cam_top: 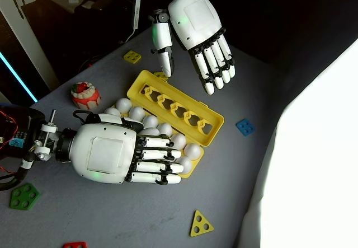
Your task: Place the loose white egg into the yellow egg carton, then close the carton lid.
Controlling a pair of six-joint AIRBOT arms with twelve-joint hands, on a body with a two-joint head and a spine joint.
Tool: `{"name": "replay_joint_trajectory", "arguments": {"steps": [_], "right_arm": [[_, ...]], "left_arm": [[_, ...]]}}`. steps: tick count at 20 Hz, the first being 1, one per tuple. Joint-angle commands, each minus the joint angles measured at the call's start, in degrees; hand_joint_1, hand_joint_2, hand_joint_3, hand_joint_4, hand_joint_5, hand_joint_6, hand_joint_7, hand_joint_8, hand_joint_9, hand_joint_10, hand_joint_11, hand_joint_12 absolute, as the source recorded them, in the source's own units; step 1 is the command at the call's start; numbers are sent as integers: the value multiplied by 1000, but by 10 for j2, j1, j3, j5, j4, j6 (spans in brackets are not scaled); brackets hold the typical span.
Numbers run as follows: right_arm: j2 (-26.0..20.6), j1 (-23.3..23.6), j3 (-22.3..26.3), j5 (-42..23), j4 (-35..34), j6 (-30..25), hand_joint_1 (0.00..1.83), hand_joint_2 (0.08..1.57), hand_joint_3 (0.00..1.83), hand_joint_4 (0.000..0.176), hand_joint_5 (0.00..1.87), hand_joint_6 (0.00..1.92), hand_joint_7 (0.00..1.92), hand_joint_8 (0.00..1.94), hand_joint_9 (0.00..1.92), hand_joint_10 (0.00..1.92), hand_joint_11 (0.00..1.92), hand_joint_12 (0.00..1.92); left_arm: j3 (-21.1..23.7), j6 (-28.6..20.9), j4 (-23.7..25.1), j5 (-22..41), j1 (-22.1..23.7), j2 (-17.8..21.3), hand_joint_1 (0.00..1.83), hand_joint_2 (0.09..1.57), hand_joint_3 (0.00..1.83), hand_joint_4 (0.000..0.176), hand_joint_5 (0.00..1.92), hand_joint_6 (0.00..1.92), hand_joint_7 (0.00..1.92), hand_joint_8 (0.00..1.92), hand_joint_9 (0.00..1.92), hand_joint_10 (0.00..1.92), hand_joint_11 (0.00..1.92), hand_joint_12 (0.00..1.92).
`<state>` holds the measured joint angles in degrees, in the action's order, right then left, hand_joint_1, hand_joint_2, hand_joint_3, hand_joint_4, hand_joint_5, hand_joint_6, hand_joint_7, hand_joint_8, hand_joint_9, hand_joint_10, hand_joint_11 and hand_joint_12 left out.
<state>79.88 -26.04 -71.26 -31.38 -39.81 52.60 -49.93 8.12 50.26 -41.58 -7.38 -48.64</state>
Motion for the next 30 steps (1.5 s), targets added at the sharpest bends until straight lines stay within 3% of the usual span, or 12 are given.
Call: {"name": "replay_joint_trajectory", "arguments": {"steps": [1,3,10,13,14,16,18,21,24,25,26,30], "right_arm": [[-1,2,-4,-59,17,-7,1091,1233,0,0,765,1327,377,3,62,8,0,0],[8,1,-17,-61,17,-20,1085,1238,1,0,755,1342,373,1,62,8,1,0],[30,3,-35,-64,29,-44,1099,1222,0,0,784,1297,392,4,48,2,0,0],[42,2,-49,-65,33,-43,1088,1235,4,0,757,1336,381,0,41,1,5,3],[47,3,-55,-65,37,-43,1092,1231,1,0,767,1322,380,0,42,2,0,0],[52,5,-58,-68,42,-43,1077,1236,2,0,759,1339,370,1,31,2,0,0],[55,3,-60,-70,42,-42,1071,1244,4,0,742,1360,373,3,39,6,7,5],[58,2,-61,-71,42,-40,1023,1269,7,0,688,1428,339,3,45,8,6,14],[66,0,-68,-72,42,-39,1009,1272,0,0,683,1431,350,1,72,12,0,255],[68,-2,-70,-73,42,-39,1020,1199,0,0,505,1066,343,3,77,13,0,313],[71,-5,-72,-76,42,-40,1010,1181,0,0,485,905,327,3,80,11,0,350],[76,-12,-74,-75,48,-42,938,1174,0,0,415,699,294,0,71,3,0,323]], "left_arm": [[-3,2,34,20,5,4,10,1338,1,9,196,10,137,5,91,5,0,300],[-5,2,34,20,6,4,0,1338,1,8,148,0,118,0,73,2,0,255],[-7,2,34,22,6,4,5,1341,0,0,216,4,130,0,115,5,0,439],[-7,2,34,23,7,4,0,1335,0,16,151,0,110,1,72,4,0,288],[-7,2,34,23,8,4,0,1346,3,0,183,10,128,5,95,10,0,353],[-8,2,34,23,8,4,2,1345,1,0,202,8,120,1,91,3,0,330],[-9,2,34,23,8,4,0,1334,0,18,167,1,112,2,75,4,0,277],[-10,3,34,23,8,4,0,1333,0,11,133,1,115,3,77,4,0,252],[-10,3,34,24,8,4,0,1331,0,18,143,2,98,0,61,2,0,186],[-9,3,34,24,8,4,0,1333,0,13,148,4,98,1,60,2,0,179],[-9,3,34,24,8,4,0,1333,0,12,144,2,99,1,59,1,0,177],[-8,3,34,23,9,4,0,1339,3,6,133,1,85,1,57,3,0,200]]}}
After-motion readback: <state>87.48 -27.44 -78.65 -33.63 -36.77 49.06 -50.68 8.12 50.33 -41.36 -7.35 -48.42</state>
